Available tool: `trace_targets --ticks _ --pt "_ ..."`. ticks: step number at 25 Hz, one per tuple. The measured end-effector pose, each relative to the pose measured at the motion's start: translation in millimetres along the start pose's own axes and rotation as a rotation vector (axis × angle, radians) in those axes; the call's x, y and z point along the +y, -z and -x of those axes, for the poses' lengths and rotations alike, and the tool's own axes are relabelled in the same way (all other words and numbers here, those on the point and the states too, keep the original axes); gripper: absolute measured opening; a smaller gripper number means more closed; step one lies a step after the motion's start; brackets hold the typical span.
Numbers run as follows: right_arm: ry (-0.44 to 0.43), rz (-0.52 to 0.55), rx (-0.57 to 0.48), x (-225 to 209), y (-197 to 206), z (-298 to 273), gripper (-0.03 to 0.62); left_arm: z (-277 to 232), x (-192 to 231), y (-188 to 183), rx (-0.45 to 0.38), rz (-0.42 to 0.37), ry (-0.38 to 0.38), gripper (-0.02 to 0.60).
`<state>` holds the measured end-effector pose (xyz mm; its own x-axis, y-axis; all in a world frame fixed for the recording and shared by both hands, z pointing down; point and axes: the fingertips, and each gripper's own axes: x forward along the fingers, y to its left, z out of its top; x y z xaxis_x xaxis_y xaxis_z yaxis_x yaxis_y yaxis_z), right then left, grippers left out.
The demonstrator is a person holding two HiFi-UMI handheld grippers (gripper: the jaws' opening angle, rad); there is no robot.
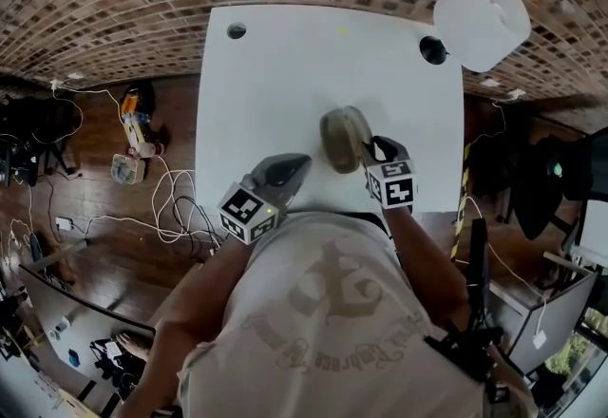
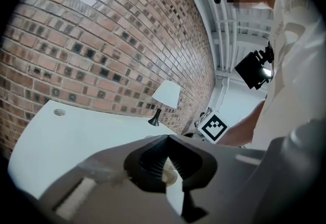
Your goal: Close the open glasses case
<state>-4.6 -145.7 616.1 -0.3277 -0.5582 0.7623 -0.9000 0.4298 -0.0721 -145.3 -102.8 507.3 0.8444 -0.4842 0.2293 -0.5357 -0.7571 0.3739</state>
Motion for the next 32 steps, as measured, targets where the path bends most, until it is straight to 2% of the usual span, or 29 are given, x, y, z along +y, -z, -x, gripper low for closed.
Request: trace_targets --ticks 3,6,9,12,17,26,32 --pt "-0.018 0.085 -0.012 18 -2 3 0.158 8 -1 1 -0.010 -0.001 -0.014 0.006" --pt "-0.089 0.143 -0.027 40 -3 6 0.176 14 -3 2 -0.023 0.001 -0.035 0.006" --pt "-0.175 0.170 -0.030 59 -1 7 0.176 19 -5 4 -0.042 0.012 -0.063 0.006" --pt "-0.229 0.152 -0.022 68 2 2 0.172 25 -6 7 -0.062 0.027 -0.091 0.006" --pt "-0.222 0.181 0.008 62 3 -12 0.020 38 -1 11 -0.089 0.054 -0.155 0.006" --pt "-0.254 0.184 0.051 75 9 -27 0.008 55 4 17 -0.097 0.071 -0.204 0.006" --pt "-0.257 0.128 0.033 81 8 -27 0.008 57 0 16 -0.092 0.051 -0.160 0.006"
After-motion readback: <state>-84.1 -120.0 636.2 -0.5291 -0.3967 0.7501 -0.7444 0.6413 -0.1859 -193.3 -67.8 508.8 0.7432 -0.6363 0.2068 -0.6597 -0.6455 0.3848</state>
